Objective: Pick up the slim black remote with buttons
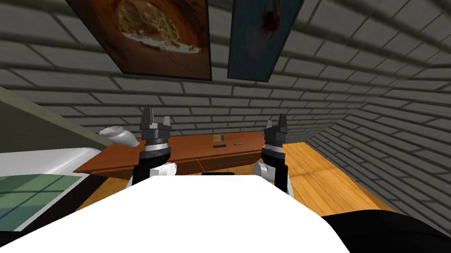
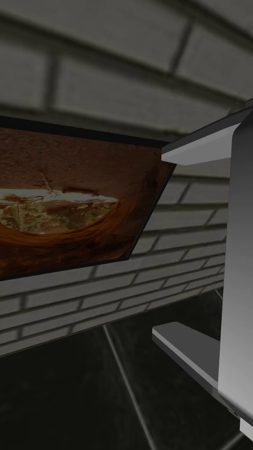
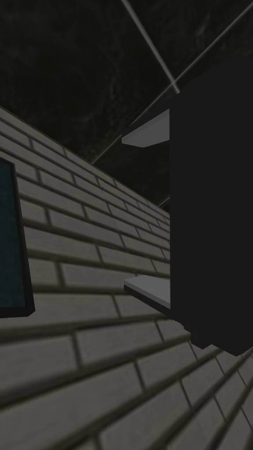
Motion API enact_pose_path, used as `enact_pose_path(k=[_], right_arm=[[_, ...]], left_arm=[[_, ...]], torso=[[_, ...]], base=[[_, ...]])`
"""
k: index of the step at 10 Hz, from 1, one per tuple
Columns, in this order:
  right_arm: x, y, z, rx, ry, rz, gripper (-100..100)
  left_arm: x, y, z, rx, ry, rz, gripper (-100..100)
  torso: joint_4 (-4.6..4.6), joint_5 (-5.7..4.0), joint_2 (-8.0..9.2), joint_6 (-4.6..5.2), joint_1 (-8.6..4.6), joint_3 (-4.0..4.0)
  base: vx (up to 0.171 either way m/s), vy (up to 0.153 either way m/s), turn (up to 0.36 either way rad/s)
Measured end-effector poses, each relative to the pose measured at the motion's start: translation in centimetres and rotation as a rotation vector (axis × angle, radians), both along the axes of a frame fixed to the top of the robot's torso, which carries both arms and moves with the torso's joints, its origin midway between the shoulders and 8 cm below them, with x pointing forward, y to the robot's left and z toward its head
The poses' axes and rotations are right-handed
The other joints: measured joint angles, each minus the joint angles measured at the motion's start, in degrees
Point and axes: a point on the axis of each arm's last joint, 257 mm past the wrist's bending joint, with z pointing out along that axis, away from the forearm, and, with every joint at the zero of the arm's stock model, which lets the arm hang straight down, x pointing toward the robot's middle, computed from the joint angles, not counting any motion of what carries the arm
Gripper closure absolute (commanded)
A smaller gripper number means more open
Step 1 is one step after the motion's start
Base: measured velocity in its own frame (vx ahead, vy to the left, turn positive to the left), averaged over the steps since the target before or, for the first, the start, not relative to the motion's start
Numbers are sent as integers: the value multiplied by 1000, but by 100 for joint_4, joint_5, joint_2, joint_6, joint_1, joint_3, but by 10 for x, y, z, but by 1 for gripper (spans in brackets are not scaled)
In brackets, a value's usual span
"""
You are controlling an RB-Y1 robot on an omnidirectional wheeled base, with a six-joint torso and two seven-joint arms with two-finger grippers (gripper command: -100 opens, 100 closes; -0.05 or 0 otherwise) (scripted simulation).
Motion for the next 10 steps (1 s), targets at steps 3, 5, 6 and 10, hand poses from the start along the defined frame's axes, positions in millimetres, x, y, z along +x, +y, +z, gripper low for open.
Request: enact_pose_path(k=[3, 5, 6, 10], right_arm=[[0, 0, 0, 0, 0, 0, 0], [0, 0, 0, 0, 0, 0, 0], [0, 0, 0, 0, 0, 0, 0], [0, 0, 0, 0, 0, 0, 0]], left_arm=[[13, -4, -23, 16, 67, -52, -100], [26, -4, -55, 12, 147, -96, -100], [34, -4, -73, 5, 195, -119, -100], [59, 7, -148, -49, 405, -185, -100]], torso=[[6, -1, 30, 1, -5, 17], [9, -2, 40, 2, -11, 23], [9, -3, 42, 2, -15, 24], [11, -3, 44, -1, -11, 27]], base=[[-83, -17, -87], [-109, -45, -141], [-131, -39, -183], [-119, -47, -145]])
